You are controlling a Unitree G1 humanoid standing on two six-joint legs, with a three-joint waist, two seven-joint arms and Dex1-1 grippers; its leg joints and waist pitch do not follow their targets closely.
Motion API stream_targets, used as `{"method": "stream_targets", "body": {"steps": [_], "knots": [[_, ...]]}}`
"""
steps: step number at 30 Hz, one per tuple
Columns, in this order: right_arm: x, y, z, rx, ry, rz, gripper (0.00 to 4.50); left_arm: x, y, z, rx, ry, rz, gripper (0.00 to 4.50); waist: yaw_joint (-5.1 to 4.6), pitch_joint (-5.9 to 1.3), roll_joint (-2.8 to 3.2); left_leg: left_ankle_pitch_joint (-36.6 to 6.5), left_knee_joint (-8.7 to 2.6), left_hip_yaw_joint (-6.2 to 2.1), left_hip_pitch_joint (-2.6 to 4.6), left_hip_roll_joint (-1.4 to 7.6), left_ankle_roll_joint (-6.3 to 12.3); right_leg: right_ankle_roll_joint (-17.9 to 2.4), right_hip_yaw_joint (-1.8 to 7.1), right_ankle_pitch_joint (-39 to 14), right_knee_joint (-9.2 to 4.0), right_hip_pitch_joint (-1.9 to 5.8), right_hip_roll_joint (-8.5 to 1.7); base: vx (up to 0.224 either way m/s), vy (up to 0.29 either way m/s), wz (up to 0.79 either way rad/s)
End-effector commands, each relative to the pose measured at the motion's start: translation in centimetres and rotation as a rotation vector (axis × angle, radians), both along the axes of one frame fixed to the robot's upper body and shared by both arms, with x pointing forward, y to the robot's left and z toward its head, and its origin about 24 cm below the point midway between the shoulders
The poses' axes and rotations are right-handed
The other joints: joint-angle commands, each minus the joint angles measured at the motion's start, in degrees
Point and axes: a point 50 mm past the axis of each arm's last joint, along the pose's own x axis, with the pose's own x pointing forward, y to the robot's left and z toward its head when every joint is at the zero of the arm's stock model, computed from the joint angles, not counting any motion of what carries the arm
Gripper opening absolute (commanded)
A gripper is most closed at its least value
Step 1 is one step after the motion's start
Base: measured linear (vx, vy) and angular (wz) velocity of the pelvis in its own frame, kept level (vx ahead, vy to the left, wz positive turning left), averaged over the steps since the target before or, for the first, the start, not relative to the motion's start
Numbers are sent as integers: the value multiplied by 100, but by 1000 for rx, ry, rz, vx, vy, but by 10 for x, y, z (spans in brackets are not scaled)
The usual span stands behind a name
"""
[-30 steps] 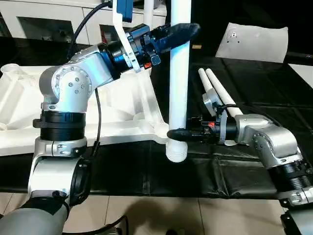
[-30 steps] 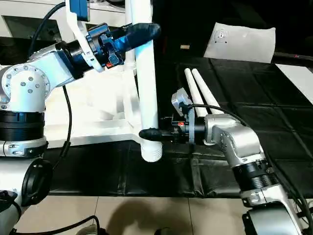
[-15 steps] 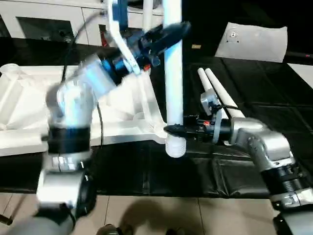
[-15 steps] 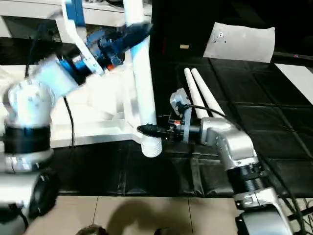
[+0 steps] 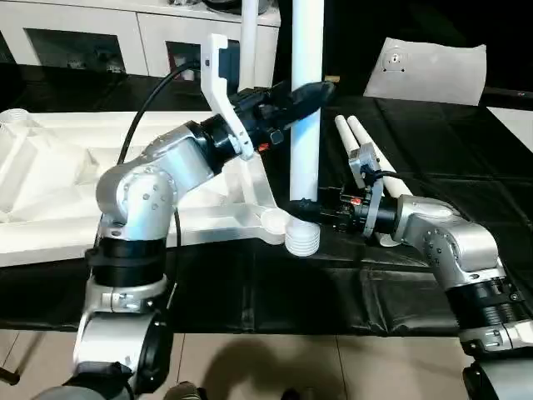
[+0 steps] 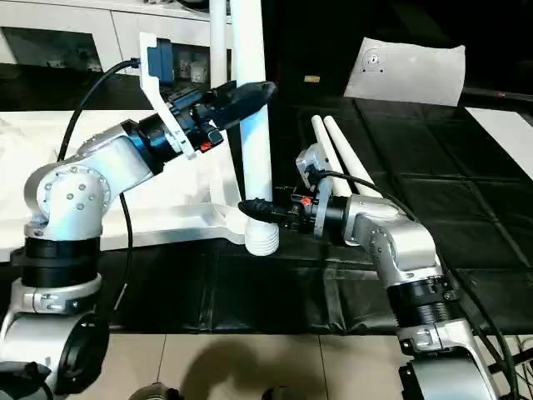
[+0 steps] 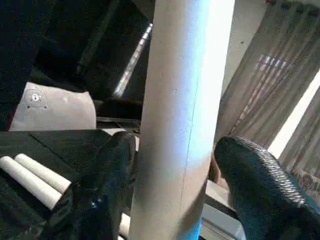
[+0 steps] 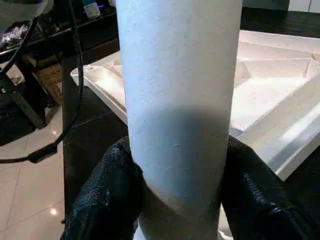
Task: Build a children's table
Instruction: Pick table leg
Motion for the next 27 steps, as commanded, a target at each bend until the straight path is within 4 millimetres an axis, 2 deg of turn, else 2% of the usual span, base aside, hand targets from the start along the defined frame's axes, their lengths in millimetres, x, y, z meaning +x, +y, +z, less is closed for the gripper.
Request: {"method": "stream_targets", "body": {"steps": [1,2,3,6,7,12,13,18,27], "knots": [[1,-1,12,5,-63,-10,188,-4,-8,-2,25,-13,3,310,4,-455,-2,-1030,-360,-54,119,96,46,-988,113,-1586,-423,275,-283,0,0,0],[1,-1,12,5,-63,-11,188,-4,-9,-3,30,-13,11,280,5,-452,2,-1052,-364,-56,125,102,46,-987,114,-1601,-427,271,-283,0,0,0],[1,-1,12,6,-64,-11,188,-4,-9,-4,41,-9,25,273,4,-455,23,-1075,-361,-58,126,100,41,-972,114,-1623,-425,271,-282,0,0,0],[1,0,13,8,-65,-11,188,-1,-11,-11,76,-5,94,269,-1,-451,6,-1143,-363,-60,126,97,36,-892,113,-1751,-451,267,-280,0,0,0],[1,0,13,9,-65,-12,188,-1,-11,-14,92,-3,121,237,-4,-450,6,-1154,-367,-65,130,104,29,-871,112,-1779,-457,261,-279,0,0,0],[1,1,13,11,-66,-13,188,0,-10,-19,85,51,163,231,-7,-457,-13,-1093,-360,-61,114,101,26,-934,113,-1643,-437,272,-278,0,0,0],[2,1,14,12,-66,-13,188,-2,-10,-20,82,32,171,207,-6,-454,-13,-1107,-358,-58,116,94,49,-917,113,-1687,-445,265,-274,0,0,0],[2,2,14,12,-68,-12,188,-4,-10,-22,65,25,176,178,-8,-453,-14,-1117,-363,-64,118,106,50,-878,113,-1749,-453,260,-284,0,0,0],[3,4,17,14,-73,-11,188,-6,-10,-18,-12,41,163,175,-15,-447,-16,-1162,-359,-59,117,96,45,-840,115,-1833,-465,251,-274,0,0,0]]}}
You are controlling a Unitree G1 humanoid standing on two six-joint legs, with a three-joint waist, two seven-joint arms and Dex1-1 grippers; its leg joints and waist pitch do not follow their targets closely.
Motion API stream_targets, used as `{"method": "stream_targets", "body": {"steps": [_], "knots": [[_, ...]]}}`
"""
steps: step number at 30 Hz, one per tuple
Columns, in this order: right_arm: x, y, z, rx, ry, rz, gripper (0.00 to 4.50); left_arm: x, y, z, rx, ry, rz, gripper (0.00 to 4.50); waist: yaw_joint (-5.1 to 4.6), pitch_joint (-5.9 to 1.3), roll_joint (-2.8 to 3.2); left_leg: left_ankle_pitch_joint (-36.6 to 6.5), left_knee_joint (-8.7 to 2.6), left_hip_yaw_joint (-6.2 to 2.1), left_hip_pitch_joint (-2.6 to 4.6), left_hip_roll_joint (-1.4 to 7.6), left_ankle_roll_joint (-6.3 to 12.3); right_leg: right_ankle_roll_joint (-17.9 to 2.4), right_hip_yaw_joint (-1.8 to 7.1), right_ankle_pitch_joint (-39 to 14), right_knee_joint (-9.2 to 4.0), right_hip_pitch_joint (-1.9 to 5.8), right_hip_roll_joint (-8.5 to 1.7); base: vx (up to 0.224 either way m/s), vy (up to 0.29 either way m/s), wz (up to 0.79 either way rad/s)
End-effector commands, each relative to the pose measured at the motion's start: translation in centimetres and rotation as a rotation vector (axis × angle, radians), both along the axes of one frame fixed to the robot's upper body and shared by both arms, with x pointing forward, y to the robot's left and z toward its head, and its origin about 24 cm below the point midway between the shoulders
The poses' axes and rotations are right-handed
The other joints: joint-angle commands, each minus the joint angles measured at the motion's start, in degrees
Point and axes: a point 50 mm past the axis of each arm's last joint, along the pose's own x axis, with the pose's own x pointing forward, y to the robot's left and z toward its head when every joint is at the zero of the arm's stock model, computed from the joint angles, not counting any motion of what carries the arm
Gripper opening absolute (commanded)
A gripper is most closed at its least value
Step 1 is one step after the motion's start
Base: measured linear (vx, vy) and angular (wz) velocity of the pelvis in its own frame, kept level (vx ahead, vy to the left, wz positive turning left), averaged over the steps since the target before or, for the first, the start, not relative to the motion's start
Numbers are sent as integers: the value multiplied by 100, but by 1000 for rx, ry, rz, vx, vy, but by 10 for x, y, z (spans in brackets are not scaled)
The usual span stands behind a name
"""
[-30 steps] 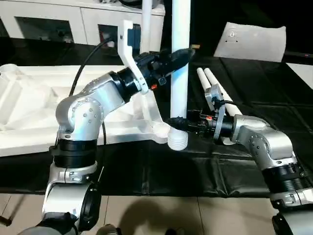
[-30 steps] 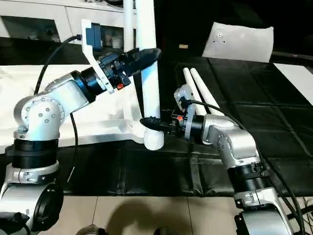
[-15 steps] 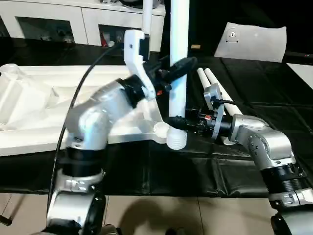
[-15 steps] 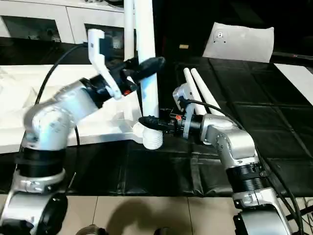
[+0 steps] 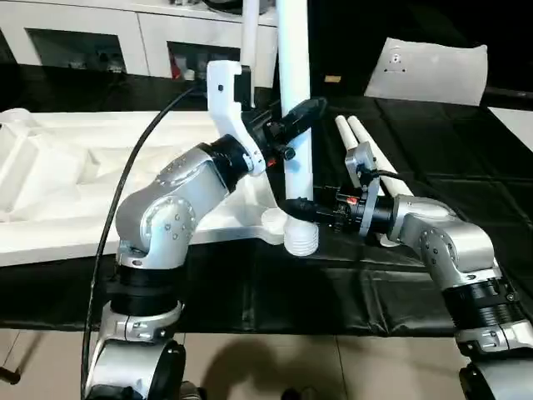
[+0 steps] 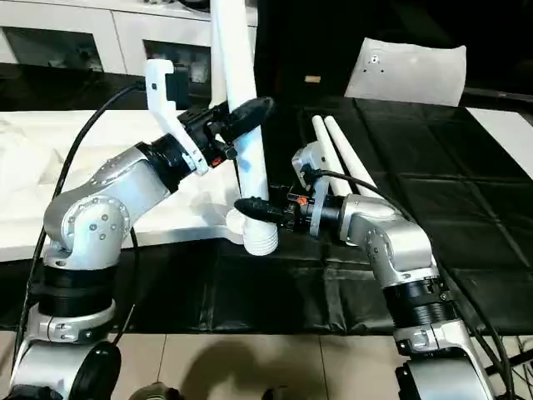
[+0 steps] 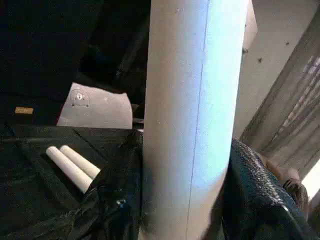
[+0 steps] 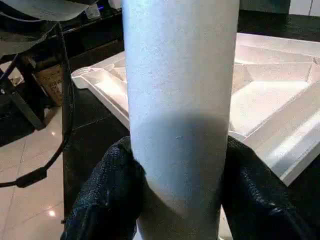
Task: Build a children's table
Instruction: Pick table leg
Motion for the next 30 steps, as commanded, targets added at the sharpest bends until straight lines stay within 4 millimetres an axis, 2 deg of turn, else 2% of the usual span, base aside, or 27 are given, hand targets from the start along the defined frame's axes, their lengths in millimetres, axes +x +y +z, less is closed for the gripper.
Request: {"method": "stream_targets", "body": {"steps": [1,9,10,21,22,24,25,26,30], "knots": [[3,0,16,10,-57,-12,188,1,-2,0,-32,26,-8,175,-7,-447,-15,-1152,-362,-61,120,98,44,-869,114,-1799,-460,251,-272,0,0,0],[6,0,26,29,-50,-27,188,14,10,10,-64,52,-4,175,-5,-459,-5,-1091,-356,-59,128,83,38,-867,114,-1700,-445,253,-267,0,0,0],[5,0,27,33,-56,-19,244,16,12,12,-65,54,-7,175,4,-458,4,-1055,-359,-59,130,81,44,-895,114,-1626,-437,256,-269,0,0,0],[0,-1,34,74,-59,9,334,20,20,22,-70,27,-108,173,14,-462,12,-969,-363,-53,135,89,63,-1009,116,-1428,-407,266,-277,0,0,0],[-2,-2,35,72,-56,29,334,20,21,25,-68,12,-157,173,14,-454,-5,-990,-363,-48,132,76,65,-994,113,-1494,-419,266,-270,0,0,0],[-3,-3,35,69,-51,46,365,18,22,27,-62,0,-196,173,20,-452,12,-1024,-368,-52,149,80,42,-963,115,-1593,-421,257,-273,0,0,0],[-5,-4,35,63,-45,75,374,16,21,29,-53,-17,-248,173,24,-453,-8,-1032,-367,-52,145,84,45,-955,115,-1639,-420,266,-283,0,0,0],[-5,-4,35,63,-44,77,382,16,21,30,-53,-18,-251,173,29,-454,-1,-1018,-364,-50,146,82,44,-954,118,-1638,-420,262,-283,0,0,0],[-10,-6,37,47,-23,144,395,8,19,37,-18,-74,-417,173,47,-455,-1,-930,-365,-42,150,85,42,-1027,122,-1523,-396,260,-289,0,0,0]]}}
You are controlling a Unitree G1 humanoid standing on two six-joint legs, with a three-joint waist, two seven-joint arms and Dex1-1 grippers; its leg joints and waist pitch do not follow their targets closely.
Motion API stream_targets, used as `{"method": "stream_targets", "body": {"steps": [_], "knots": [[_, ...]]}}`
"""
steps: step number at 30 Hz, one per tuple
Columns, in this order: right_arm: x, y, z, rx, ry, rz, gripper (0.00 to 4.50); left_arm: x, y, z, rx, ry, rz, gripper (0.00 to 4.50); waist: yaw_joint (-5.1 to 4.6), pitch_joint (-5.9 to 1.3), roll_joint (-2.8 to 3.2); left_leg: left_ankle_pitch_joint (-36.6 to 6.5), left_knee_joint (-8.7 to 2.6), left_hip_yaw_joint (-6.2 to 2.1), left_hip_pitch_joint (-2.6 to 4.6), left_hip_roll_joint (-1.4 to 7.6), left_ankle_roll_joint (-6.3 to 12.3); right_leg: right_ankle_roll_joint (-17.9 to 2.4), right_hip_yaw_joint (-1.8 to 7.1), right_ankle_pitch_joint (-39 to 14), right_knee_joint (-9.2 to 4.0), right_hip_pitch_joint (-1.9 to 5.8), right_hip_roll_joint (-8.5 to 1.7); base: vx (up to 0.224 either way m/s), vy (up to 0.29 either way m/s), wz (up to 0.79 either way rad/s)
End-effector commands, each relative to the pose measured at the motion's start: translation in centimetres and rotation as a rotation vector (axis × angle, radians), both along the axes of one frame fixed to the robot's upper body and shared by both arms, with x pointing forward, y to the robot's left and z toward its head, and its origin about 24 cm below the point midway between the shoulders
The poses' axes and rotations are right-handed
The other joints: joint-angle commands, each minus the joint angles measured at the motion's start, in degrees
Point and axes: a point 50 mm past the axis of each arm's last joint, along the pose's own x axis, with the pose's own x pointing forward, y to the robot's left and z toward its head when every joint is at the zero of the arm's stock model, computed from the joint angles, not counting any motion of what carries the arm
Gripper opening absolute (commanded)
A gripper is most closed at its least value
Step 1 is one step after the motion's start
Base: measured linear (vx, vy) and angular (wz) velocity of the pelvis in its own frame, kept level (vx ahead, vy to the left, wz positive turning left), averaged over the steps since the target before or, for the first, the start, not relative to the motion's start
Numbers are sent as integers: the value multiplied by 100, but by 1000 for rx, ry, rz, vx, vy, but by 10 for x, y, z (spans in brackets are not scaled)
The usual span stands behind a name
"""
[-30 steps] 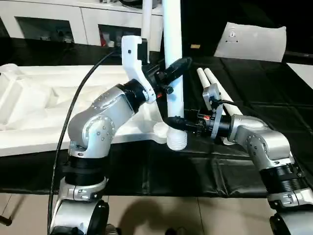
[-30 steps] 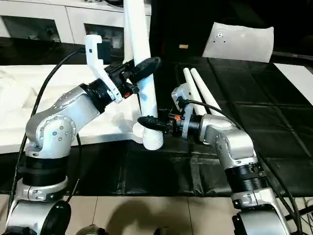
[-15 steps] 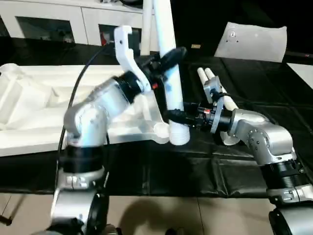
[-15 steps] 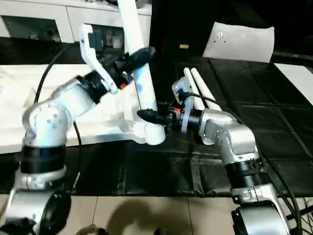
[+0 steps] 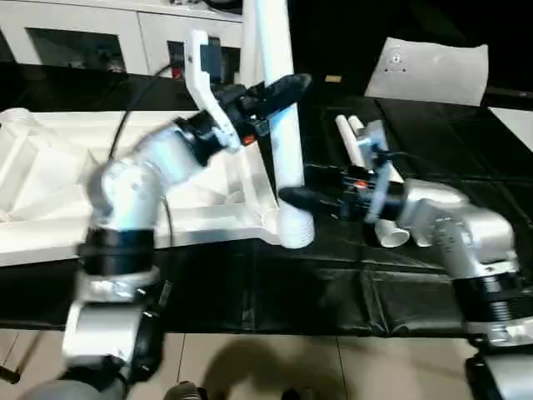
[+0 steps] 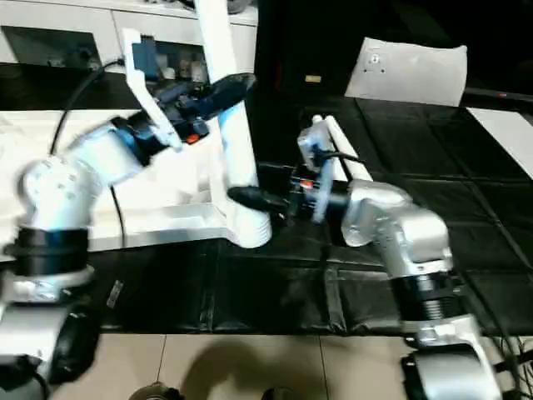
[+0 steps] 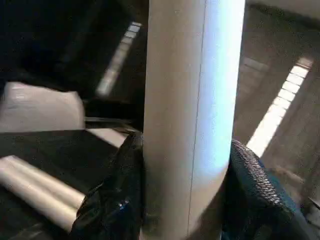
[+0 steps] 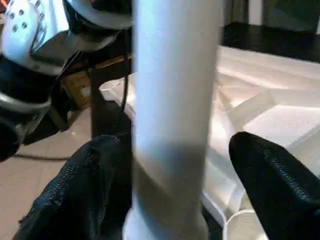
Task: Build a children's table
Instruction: Pick table leg
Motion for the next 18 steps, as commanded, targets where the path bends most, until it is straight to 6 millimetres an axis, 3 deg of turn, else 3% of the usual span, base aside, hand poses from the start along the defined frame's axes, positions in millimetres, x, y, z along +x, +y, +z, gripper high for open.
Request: {"method": "stream_targets", "body": {"steps": [1,9,18], "knots": [[-5,1,6,-9,-12,69,395,-7,-10,10,19,-54,-126,173,7,-448,3,-941,-369,-43,152,86,44,-1009,123,-1547,-401,263,-286,0,0,0],[-13,3,-4,-95,-11,197,395,-16,-18,13,46,-105,-312,173,14,-444,-19,-987,-362,-44,148,97,4,-1034,129,-1658,-397,275,-311,0,0,0],[-17,9,-7,-85,-3,267,317,-22,-26,12,70,-131,-418,173,12,-449,-21,-958,-359,-45,149,103,26,-1061,129,-1619,-385,276,-308,0,0,0]]}}
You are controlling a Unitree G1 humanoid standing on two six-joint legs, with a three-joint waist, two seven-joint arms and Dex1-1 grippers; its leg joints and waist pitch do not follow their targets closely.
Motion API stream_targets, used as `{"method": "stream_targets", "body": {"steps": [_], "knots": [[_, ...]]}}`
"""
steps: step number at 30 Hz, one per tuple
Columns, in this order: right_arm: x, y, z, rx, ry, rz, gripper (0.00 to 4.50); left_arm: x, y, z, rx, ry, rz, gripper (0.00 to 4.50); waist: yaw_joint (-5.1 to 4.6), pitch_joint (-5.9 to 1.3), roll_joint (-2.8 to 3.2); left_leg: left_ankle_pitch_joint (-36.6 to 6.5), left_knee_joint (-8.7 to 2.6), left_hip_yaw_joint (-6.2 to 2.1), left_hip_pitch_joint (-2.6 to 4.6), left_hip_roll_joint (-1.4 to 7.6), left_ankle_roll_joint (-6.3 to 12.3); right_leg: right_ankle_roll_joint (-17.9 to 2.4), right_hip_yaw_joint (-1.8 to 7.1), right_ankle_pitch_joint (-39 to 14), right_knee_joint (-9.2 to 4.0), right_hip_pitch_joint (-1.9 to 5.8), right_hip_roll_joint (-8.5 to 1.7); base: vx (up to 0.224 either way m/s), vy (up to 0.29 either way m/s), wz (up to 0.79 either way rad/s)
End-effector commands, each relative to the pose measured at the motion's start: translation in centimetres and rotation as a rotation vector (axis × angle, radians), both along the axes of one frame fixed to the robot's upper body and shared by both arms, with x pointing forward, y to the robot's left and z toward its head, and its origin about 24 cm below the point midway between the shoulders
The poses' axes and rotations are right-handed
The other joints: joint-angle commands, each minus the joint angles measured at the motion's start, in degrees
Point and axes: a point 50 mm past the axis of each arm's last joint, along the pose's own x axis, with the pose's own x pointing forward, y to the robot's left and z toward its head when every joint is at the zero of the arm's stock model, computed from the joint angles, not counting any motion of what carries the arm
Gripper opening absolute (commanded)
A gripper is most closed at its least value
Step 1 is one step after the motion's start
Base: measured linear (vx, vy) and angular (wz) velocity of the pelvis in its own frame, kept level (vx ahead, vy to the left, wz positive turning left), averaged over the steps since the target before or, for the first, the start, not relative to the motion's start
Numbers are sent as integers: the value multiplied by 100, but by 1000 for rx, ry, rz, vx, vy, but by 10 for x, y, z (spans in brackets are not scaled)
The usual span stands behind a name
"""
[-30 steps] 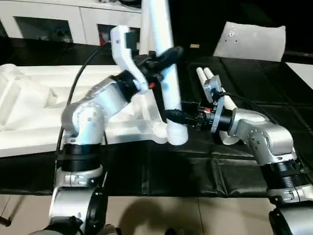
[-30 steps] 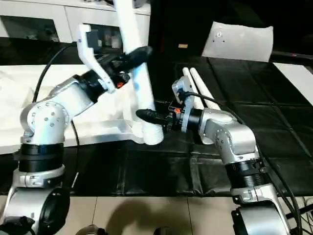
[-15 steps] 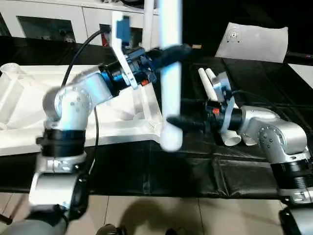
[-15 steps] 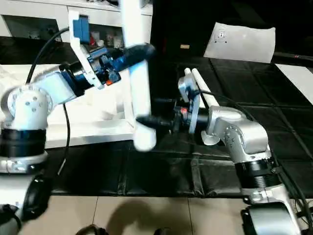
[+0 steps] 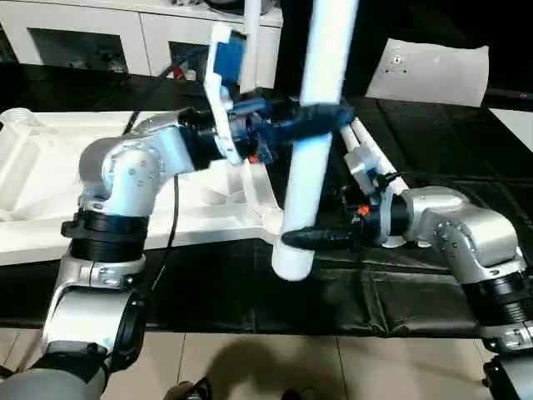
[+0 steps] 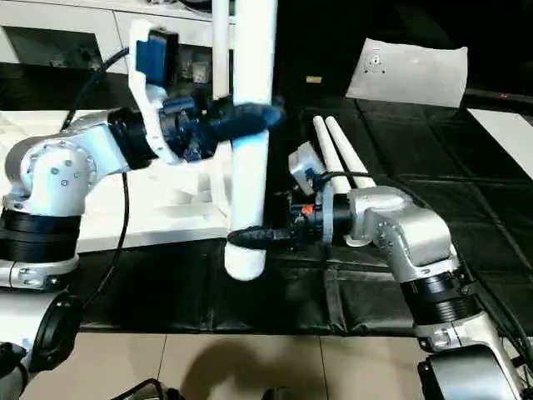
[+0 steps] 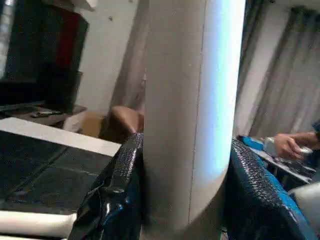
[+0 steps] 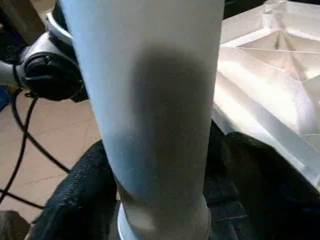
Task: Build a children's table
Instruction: Pick table leg
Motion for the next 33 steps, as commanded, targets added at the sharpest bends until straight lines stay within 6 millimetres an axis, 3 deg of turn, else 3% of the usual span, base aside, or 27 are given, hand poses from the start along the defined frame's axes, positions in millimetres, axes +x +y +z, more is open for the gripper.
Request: {"method": "stream_targets", "body": {"steps": [1,14,28,29,33], "knots": [[-2,-1,2,-2,-21,19,306,-3,-7,6,7,-25,-50,173,11,-449,-15,-960,-361,-46,145,103,26,-1061,129,-1617,-391,276,-309,0,0,0],[-6,1,0,16,-8,44,202,0,-13,6,-2,-36,-68,173,17,-457,-22,-923,-353,-44,139,95,50,-1086,128,-1552,-387,291,-306,0,0,0],[-7,1,-4,30,2,17,193,-2,-17,13,-64,-56,-49,173,27,-459,-4,-985,-350,-47,146,101,36,-1133,124,-1534,-393,293,-309,0,0,0],[-7,1,-4,35,1,8,193,-4,-18,15,-81,-61,-57,229,32,-461,0,-966,-350,-47,139,96,45,-1143,123,-1504,-390,301,-309,0,0,0],[-5,3,-5,69,-5,-42,193,-9,-25,17,-137,-28,-54,263,38,-469,15,-934,-346,-52,138,99,59,-1241,116,-1306,-373,302,-306,0,0,0]]}}
